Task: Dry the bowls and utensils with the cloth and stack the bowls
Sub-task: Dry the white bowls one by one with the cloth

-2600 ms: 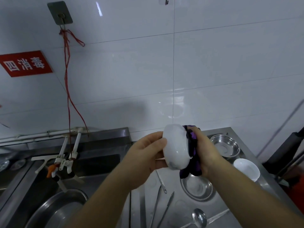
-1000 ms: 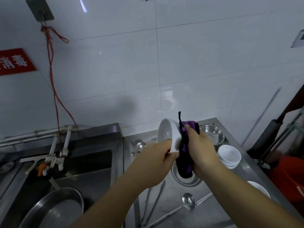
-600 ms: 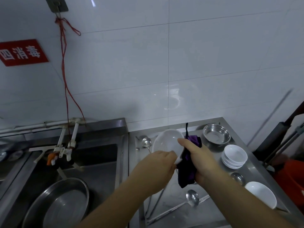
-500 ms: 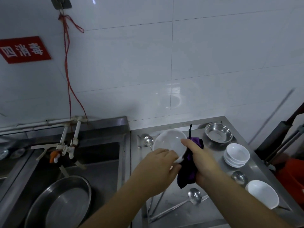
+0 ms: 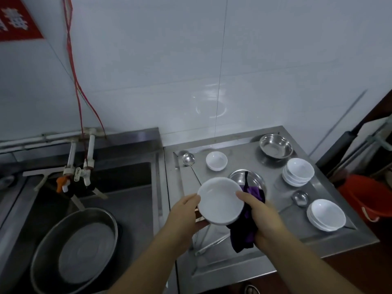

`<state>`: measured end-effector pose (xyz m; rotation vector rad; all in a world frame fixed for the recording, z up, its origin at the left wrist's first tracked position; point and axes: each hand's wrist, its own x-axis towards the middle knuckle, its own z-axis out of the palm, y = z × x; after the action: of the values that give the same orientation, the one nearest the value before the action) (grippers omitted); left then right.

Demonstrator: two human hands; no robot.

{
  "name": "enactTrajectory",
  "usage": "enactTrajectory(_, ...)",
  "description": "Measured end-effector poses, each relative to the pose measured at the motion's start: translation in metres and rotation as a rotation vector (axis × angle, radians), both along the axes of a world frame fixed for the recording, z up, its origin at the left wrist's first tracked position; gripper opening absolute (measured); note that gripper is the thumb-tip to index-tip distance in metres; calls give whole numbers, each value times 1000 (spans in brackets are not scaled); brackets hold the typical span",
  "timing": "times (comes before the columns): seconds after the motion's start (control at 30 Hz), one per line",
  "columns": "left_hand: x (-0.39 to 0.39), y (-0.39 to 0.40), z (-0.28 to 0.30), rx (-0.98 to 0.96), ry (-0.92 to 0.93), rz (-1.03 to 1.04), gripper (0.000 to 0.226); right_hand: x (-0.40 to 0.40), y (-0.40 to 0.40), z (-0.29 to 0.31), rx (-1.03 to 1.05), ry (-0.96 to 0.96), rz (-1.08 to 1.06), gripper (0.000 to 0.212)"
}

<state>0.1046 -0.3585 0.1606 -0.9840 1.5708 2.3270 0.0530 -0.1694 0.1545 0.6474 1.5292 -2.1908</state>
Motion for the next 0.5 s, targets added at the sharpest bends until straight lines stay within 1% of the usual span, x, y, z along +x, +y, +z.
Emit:
enactTrajectory(0.1,2,15,-2,-2,0,-38,20,4,26,-10,76,-17,-24,28)
enactTrajectory(0.27,-7,67,2,-63,36,-90,24,0,85,-13,129,-11,-44,30)
enactTrajectory(0.4,-24,135,5,-78,52,-134,23,-4,155,-5,154,33,-115,27)
enactTrajectory(0.5,-35,202,6,-92,47,-160,23,-6,224,-1,137,18,-164,23)
